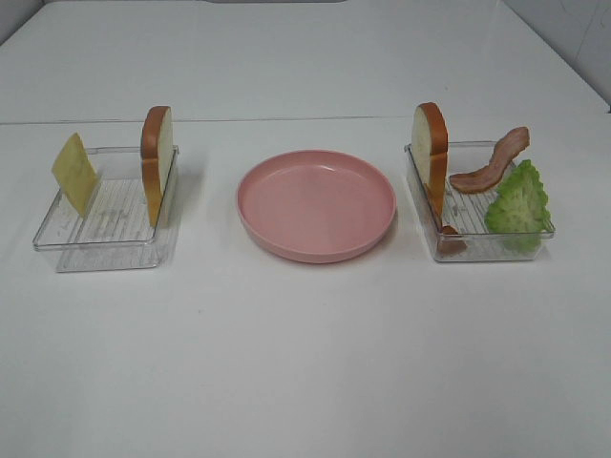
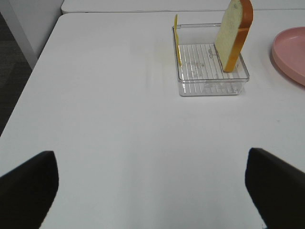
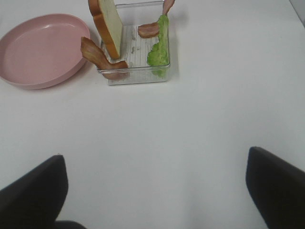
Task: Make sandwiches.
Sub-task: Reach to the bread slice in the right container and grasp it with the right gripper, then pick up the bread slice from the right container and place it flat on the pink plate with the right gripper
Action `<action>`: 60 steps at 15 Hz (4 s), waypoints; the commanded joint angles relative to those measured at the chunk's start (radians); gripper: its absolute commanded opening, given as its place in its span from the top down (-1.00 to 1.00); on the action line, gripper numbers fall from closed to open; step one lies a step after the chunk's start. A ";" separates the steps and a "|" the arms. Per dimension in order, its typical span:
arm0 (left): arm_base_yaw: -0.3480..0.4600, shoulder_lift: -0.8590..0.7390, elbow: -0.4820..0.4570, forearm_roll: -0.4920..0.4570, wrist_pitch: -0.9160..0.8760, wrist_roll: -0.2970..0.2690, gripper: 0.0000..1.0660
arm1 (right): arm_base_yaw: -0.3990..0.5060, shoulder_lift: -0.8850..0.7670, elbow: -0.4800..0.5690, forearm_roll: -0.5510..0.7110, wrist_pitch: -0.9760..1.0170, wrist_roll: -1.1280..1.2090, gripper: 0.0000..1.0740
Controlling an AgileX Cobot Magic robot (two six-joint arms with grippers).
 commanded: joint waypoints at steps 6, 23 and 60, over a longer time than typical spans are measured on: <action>-0.006 -0.014 0.001 -0.002 -0.002 -0.006 -0.87 | -0.003 0.633 -0.204 0.018 -0.075 -0.056 -0.79; -0.006 -0.013 0.001 -0.002 -0.002 0.000 -0.87 | 0.218 1.701 -1.260 -0.045 0.168 0.001 -0.79; -0.006 -0.013 0.001 -0.002 -0.002 0.000 -0.87 | 0.260 1.729 -1.301 0.438 0.017 -0.129 1.00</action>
